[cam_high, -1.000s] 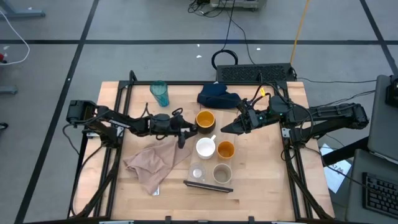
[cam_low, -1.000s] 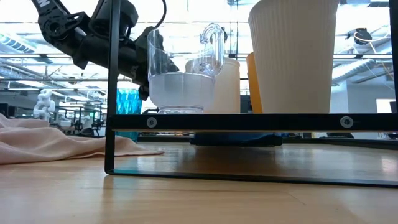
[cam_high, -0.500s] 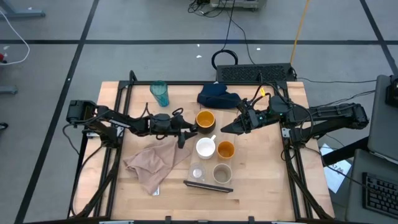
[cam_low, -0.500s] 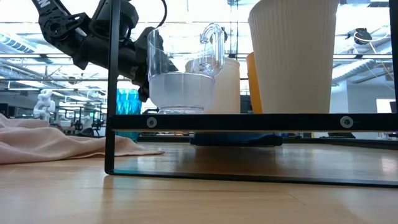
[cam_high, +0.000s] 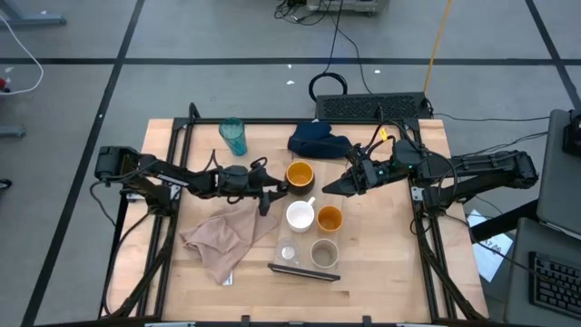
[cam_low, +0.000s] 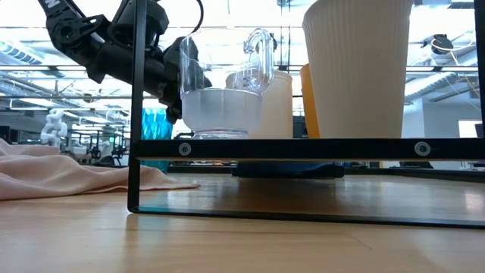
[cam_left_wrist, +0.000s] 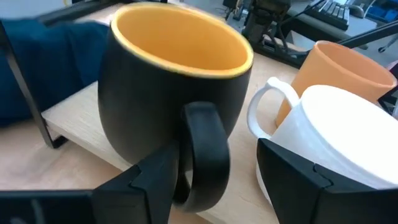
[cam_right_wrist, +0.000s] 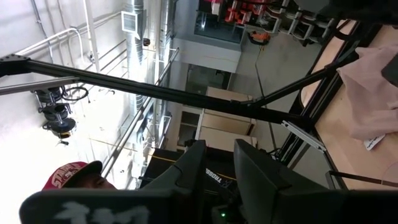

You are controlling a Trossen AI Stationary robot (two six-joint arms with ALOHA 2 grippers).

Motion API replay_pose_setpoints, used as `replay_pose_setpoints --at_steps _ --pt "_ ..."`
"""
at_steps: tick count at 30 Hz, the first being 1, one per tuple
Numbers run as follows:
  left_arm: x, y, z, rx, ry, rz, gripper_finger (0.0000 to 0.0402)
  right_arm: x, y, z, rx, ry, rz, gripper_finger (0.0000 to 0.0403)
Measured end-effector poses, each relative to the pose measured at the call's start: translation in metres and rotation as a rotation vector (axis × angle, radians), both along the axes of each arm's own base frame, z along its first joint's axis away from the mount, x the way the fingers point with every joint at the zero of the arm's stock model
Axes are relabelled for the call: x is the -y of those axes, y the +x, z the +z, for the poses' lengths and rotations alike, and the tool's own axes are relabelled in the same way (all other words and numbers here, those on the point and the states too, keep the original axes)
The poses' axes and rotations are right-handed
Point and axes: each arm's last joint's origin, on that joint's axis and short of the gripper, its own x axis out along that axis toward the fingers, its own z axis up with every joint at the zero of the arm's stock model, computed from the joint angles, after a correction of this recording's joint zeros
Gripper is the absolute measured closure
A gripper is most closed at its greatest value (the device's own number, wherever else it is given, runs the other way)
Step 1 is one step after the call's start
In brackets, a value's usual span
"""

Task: Stack small to large cups/mugs on shelf
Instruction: Put the black cup on the shelf aligned with the white cup

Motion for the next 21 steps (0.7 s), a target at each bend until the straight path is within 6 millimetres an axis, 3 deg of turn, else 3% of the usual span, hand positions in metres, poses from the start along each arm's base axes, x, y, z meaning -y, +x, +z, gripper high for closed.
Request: replay_pose_setpoints --at_steps 21 --pt "0.0 -0.018 0.018 -0.075 0.044 0.002 0.0183 0.0 0.0 -0.001 -0.003 -0.015 0.002 0.0328"
